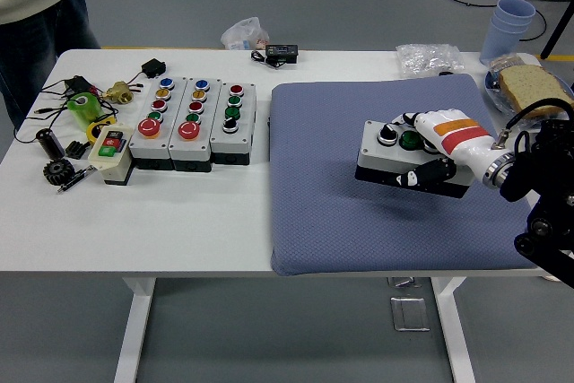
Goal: Pick up the button,place it on the desk,press the button,press the button
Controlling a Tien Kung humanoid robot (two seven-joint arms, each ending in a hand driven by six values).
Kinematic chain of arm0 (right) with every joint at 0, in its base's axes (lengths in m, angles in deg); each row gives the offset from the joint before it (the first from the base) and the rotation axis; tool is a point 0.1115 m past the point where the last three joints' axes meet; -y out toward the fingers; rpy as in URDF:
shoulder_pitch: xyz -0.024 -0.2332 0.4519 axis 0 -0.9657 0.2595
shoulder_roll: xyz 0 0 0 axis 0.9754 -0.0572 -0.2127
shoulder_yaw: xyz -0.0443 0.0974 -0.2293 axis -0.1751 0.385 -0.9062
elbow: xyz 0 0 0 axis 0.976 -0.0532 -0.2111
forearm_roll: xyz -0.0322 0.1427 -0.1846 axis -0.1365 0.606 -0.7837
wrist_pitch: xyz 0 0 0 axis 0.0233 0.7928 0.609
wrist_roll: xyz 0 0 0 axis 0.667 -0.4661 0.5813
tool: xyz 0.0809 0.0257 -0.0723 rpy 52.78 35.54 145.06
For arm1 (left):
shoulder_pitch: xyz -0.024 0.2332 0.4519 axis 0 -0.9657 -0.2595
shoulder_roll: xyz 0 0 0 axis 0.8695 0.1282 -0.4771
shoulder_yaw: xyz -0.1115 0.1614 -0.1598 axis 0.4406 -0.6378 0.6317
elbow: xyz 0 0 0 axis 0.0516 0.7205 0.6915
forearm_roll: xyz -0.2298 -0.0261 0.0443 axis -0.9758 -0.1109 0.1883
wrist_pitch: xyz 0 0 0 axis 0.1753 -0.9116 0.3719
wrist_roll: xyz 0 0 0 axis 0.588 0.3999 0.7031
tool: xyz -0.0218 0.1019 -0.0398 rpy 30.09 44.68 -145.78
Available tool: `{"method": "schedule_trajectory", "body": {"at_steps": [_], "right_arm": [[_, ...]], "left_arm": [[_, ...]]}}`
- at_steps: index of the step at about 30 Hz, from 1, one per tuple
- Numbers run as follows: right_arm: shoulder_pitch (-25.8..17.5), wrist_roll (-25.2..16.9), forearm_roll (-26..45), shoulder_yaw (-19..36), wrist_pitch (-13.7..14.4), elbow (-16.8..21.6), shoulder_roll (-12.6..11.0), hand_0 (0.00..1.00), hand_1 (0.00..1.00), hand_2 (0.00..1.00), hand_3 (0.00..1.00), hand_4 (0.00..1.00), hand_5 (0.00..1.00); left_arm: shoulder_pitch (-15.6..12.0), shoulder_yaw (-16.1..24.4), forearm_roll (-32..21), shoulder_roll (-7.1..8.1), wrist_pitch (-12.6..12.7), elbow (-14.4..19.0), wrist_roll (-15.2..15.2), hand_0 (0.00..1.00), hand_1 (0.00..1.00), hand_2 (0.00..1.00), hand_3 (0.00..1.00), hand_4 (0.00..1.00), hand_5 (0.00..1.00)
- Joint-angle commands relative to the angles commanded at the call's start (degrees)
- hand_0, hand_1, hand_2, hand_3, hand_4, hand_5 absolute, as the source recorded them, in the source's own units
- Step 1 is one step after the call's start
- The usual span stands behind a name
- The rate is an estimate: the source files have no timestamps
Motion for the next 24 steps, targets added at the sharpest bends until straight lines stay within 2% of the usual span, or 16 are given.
{"method": "schedule_trajectory", "body": {"at_steps": [4,10,16,22,23,24], "right_arm": [[1.7,-1.7,-0.8,-3.9,0.5,-1.1,1.7,0.172,0.162,0.379,0.418,0.573,0.164],[2.6,-2.7,-1.2,-6.2,0.8,-2.9,4.6,0.177,0.164,0.38,0.421,0.577,0.161],[2.4,-3.8,-1.5,-6.7,1.8,-3.9,5.6,0.181,0.171,0.386,0.428,0.582,0.156],[2.0,-3.1,-2.4,-6.6,1.9,-5.0,6.2,0.189,0.192,0.406,0.45,0.594,0.148],[1.8,-3.2,-2.5,-6.5,2.2,-5.3,6.3,0.259,0.276,0.452,0.484,0.622,0.134],[1.7,-3.3,-2.6,-6.6,2.5,-5.6,6.4,0.259,0.276,0.452,0.484,0.622,0.134]], "left_arm": [[-0.3,0.3,0.2,0.0,0.0,0.0,0.0,0.571,0.422,0.427,0.431,0.275,0.356],[-0.5,0.5,0.7,0.0,-0.1,0.0,-0.1,0.569,0.422,0.427,0.431,0.276,0.357],[-0.6,0.4,0.2,0.0,-0.1,0.0,0.0,0.569,0.422,0.427,0.431,0.275,0.358],[-0.8,0.4,0.1,0.0,-0.1,0.0,0.0,0.568,0.422,0.426,0.431,0.275,0.362],[-0.9,0.2,-0.1,0.0,-0.1,0.0,0.1,0.567,0.422,0.426,0.431,0.273,0.365],[-0.9,0.2,-0.1,0.0,-0.1,0.0,0.1,0.567,0.422,0.426,0.431,0.273,0.365]]}}
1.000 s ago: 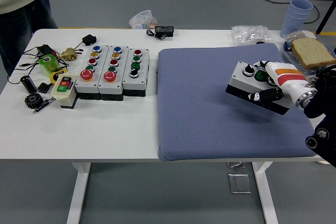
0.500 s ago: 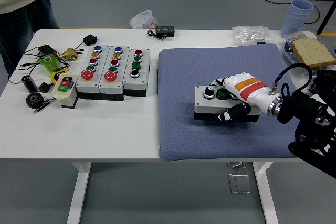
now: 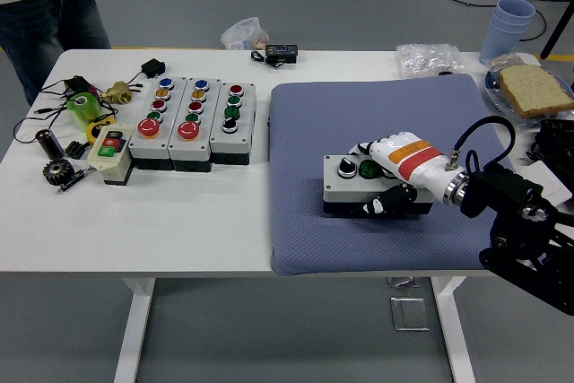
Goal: Pick up the button,place it on the desk,press the button,press the button
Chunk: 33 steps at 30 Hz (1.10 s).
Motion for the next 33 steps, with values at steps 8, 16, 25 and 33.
{"method": "schedule_trajectory", "body": {"at_steps": [8,16,25,33], "right_arm": [[-0.4,-0.5,-1.5,-0.4,1.0,-1.4,0.8,0.319,0.31,0.488,0.505,0.669,0.113],[-0.4,0.0,-2.4,-1.2,1.8,-3.9,2.4,0.434,0.416,0.546,0.542,0.708,0.054],[-0.6,1.2,-2.7,-0.6,0.6,-3.3,2.3,0.633,0.538,0.665,0.699,0.792,0.025],[-0.8,0.3,-2.5,0.3,1.7,-3.8,2.6,0.679,0.6,0.718,0.755,0.806,0.027]], "left_arm": [[-0.4,-0.1,0.1,0.0,-0.1,0.0,0.1,0.566,0.422,0.425,0.431,0.272,0.366],[-0.8,0.1,-0.1,0.0,-0.1,0.0,0.1,0.565,0.421,0.426,0.431,0.271,0.367],[-0.6,0.2,0.4,0.0,0.0,0.0,-0.1,0.562,0.421,0.425,0.43,0.271,0.369],[-0.4,0.0,-0.6,0.0,0.0,0.0,0.2,0.562,0.421,0.425,0.43,0.271,0.37]]}}
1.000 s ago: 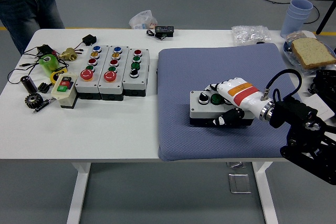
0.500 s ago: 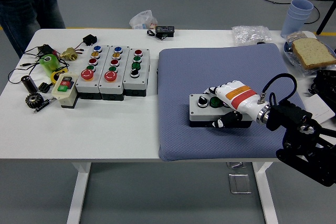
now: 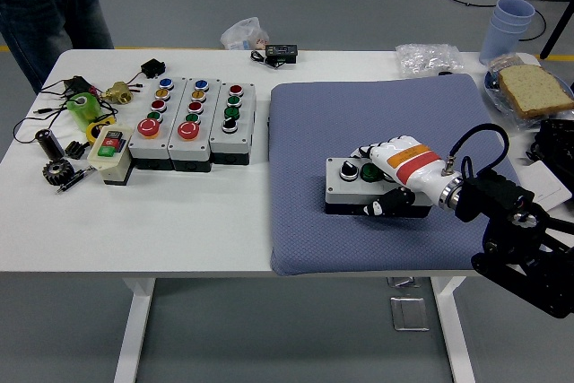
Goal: Pick up the button,place it on the desk,press the button,press the button
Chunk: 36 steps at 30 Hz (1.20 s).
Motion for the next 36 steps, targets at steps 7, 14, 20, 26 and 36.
{"method": "schedule_trajectory", "body": {"at_steps": [7,14,20,26,36], "right_arm": [[0.1,-0.6,-0.6,-0.3,0.0,-0.1,0.0,0.728,0.641,0.769,0.814,0.818,0.023],[-0.2,0.2,-1.2,-0.2,-0.1,0.8,0.0,0.843,0.713,0.827,0.927,0.856,0.039],[-0.1,0.5,-0.1,0.0,0.0,2.1,-0.4,0.863,0.714,0.849,0.998,0.895,0.053],[0.0,0.6,0.1,-0.3,-0.3,4.8,-1.5,0.864,0.717,0.854,0.998,0.888,0.045],[-0.1,-0.5,1.0,-0.9,-0.7,11.0,-3.1,0.861,0.716,0.857,0.998,0.886,0.042]], "left_arm": [[0.2,-0.3,-0.5,0.0,0.1,0.0,0.0,0.562,0.421,0.425,0.431,0.27,0.37],[0.2,-0.9,-0.9,0.0,0.0,0.0,0.1,0.563,0.42,0.425,0.429,0.271,0.37],[0.4,-0.3,-0.4,0.0,0.0,0.0,0.0,0.563,0.42,0.425,0.43,0.272,0.37],[0.5,-0.3,-0.7,0.0,0.1,0.0,0.2,0.563,0.42,0.426,0.43,0.272,0.369],[0.7,0.0,-1.0,0.0,0.2,0.0,0.3,0.564,0.42,0.426,0.43,0.269,0.371]]}}
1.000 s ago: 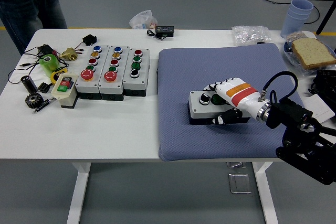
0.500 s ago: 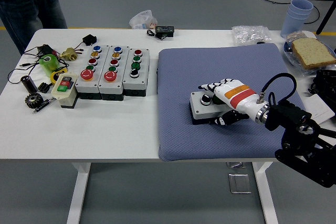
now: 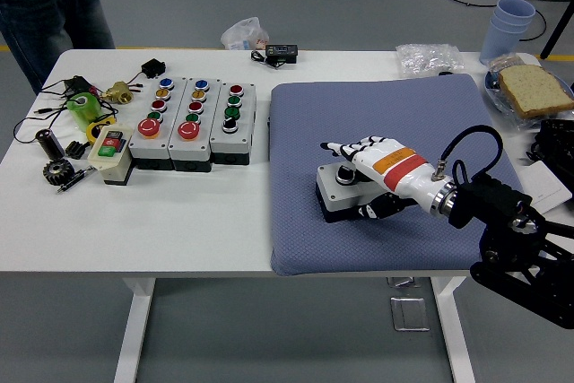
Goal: Pick up the button,place it on the desk,press the button,press the button
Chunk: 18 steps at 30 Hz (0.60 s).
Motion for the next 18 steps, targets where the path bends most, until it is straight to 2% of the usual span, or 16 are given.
{"method": "schedule_trajectory", "body": {"at_steps": [10,18], "right_arm": [[-0.2,-1.1,1.6,1.4,0.9,6.5,-1.3,0.863,0.717,0.858,0.998,0.914,0.051],[-1.1,-1.4,5.1,6.6,2.2,10.0,-2.2,0.84,0.701,0.844,0.998,0.928,0.074]], "left_arm": [[0.1,0.3,0.1,0.0,0.1,0.0,0.0,0.564,0.42,0.425,0.431,0.27,0.372],[0.3,0.0,-0.5,0.0,0.0,0.0,0.1,0.563,0.42,0.425,0.43,0.269,0.372]]}}
